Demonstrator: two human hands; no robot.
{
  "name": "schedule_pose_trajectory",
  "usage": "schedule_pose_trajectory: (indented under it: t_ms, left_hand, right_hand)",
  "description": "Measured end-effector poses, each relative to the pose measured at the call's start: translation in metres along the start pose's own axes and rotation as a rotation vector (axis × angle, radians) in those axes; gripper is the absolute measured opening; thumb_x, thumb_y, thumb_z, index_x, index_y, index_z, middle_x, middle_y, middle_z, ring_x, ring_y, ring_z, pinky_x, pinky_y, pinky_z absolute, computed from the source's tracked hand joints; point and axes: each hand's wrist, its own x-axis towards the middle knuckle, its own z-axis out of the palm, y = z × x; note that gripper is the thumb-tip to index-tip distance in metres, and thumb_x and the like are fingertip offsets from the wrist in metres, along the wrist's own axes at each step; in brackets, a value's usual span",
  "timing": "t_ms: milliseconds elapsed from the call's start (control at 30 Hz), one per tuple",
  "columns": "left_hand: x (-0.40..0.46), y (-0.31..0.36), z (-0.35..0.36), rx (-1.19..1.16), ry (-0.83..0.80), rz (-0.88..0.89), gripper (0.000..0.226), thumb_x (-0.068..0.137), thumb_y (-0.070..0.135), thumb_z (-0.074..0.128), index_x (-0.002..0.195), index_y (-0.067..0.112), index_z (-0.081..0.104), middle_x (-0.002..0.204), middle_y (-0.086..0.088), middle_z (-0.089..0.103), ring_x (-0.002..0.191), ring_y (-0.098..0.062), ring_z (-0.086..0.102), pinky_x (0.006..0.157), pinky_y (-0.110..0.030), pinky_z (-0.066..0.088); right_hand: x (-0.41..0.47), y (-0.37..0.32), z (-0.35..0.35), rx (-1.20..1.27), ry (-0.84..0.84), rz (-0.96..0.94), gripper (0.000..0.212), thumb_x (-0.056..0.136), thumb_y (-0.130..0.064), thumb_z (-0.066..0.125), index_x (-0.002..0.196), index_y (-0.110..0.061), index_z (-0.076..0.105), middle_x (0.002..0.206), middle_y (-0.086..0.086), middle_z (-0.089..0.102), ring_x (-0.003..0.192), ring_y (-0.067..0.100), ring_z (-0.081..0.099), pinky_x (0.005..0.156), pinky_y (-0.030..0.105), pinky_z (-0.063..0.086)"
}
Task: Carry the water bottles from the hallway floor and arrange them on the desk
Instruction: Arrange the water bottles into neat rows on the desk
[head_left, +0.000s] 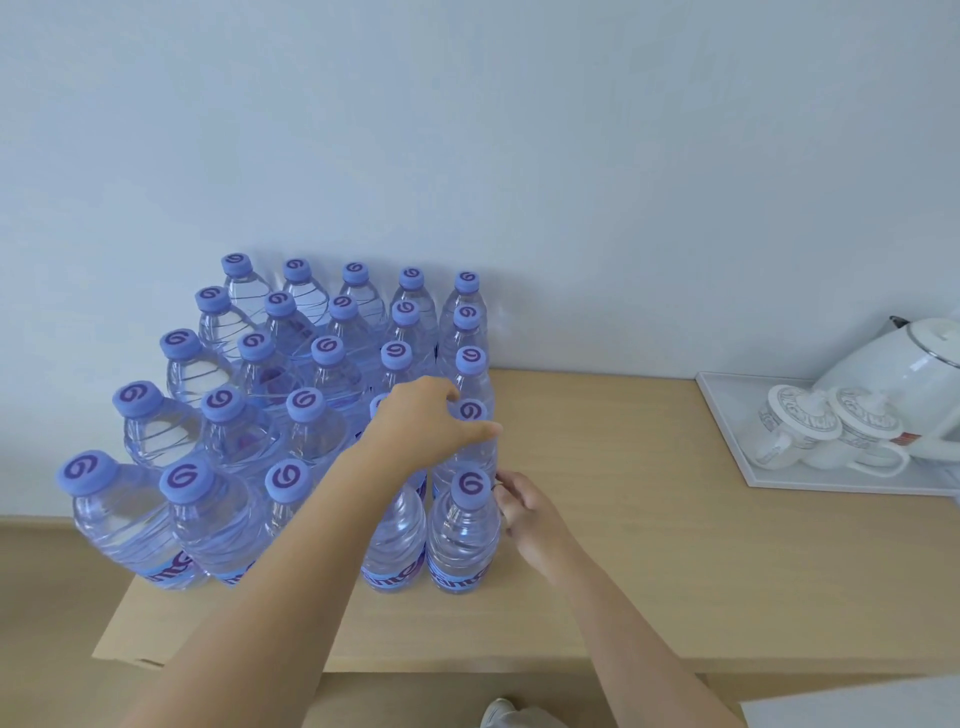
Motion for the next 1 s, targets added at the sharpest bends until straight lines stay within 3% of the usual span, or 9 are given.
schedule_pose_trajectory:
  t_ms: [67,167,267,333,433,633,800,933,1000]
  left_hand:
    - [0.004,0.001,-0.012,-0.091,0.012,-0.009,0.049,0.077,0.055,0.066,0.111,0.020,0.060,0.103,-0.004,0.064,0.100,-0.021,0.060,0.074,-0.030,0.043]
    - [0.024,0.011,-0.022,-0.160,0.099,-0.010,0.029,0.084,0.044,0.061,0.082,0.016,0.055,0.072,-0.010,0.060,0.068,-0.022,0.058,0.065,-0.033,0.050]
    - [0.046,0.021,-0.019,-0.031,0.074,-0.044,0.038,0.086,0.038,0.058,0.067,0.009,0.044,0.061,-0.007,0.045,0.056,-0.020,0.045,0.054,-0.029,0.038]
    - [0.056,0.025,-0.013,0.083,0.034,-0.055,0.037,0.087,0.039,0.058,0.074,0.007,0.045,0.068,-0.006,0.047,0.063,-0.022,0.048,0.056,-0.029,0.037]
    - [0.065,0.024,-0.007,0.180,0.009,-0.029,0.034,0.089,0.039,0.057,0.087,0.005,0.049,0.082,-0.009,0.049,0.073,-0.024,0.048,0.061,-0.031,0.037]
    - [0.069,0.019,-0.005,0.164,0.002,-0.008,0.041,0.088,0.039,0.059,0.095,-0.002,0.055,0.079,-0.007,0.047,0.072,-0.024,0.047,0.061,-0.032,0.038]
    - [0.071,0.019,-0.004,0.171,-0.009,-0.007,0.040,0.088,0.038,0.059,0.091,-0.002,0.055,0.072,-0.005,0.042,0.077,-0.028,0.049,0.061,-0.031,0.035]
    - [0.073,0.017,-0.005,0.194,-0.005,-0.002,0.043,0.088,0.039,0.059,0.065,0.011,0.035,0.064,-0.001,0.037,0.074,-0.021,0.043,0.052,-0.027,0.028]
    - [0.074,0.017,-0.004,0.194,0.001,0.008,0.045,0.088,0.039,0.059,0.064,0.011,0.033,0.064,-0.001,0.036,0.072,-0.020,0.043,0.049,-0.026,0.027]
  right_hand:
    - [0.006,-0.004,-0.007,0.004,0.053,0.010,0.026,0.098,-0.021,0.044,0.121,-0.019,0.055,0.114,-0.006,0.058,0.108,0.012,0.055,0.092,0.029,0.040]
    - [0.016,-0.021,-0.013,0.049,0.136,-0.002,0.028,0.097,-0.019,0.045,0.123,-0.010,0.054,0.114,0.001,0.056,0.110,0.019,0.053,0.094,0.033,0.041]
    - [0.025,-0.039,-0.012,0.079,0.104,-0.006,0.041,0.098,-0.020,0.039,0.139,-0.015,0.040,0.127,0.005,0.053,0.117,0.019,0.050,0.104,0.039,0.039]
    - [0.028,-0.048,-0.009,0.139,0.038,-0.009,0.047,0.097,-0.020,0.040,0.143,-0.019,0.032,0.126,0.006,0.055,0.116,0.019,0.052,0.105,0.040,0.040]
    - [0.031,-0.055,-0.003,0.228,-0.055,-0.043,0.041,0.096,-0.018,0.041,0.137,-0.025,0.042,0.126,0.000,0.059,0.113,0.014,0.057,0.102,0.037,0.044]
    - [0.032,-0.055,-0.002,0.283,-0.092,-0.067,0.038,0.100,-0.018,0.036,0.137,-0.027,0.045,0.132,0.000,0.056,0.119,0.015,0.054,0.105,0.034,0.041]
    - [0.035,-0.052,-0.002,0.260,-0.088,-0.078,0.039,0.101,-0.019,0.034,0.139,-0.019,0.044,0.119,-0.001,0.052,0.098,0.008,0.047,0.090,0.024,0.039]
    - [0.040,-0.046,-0.001,0.271,-0.070,-0.048,0.042,0.101,-0.020,0.037,0.142,-0.015,0.039,0.138,0.005,0.047,0.109,0.011,0.039,0.107,0.033,0.031]
    - [0.041,-0.045,-0.001,0.259,-0.069,-0.049,0.042,0.101,-0.022,0.037,0.143,-0.015,0.038,0.135,0.002,0.047,0.109,0.010,0.037,0.105,0.031,0.031]
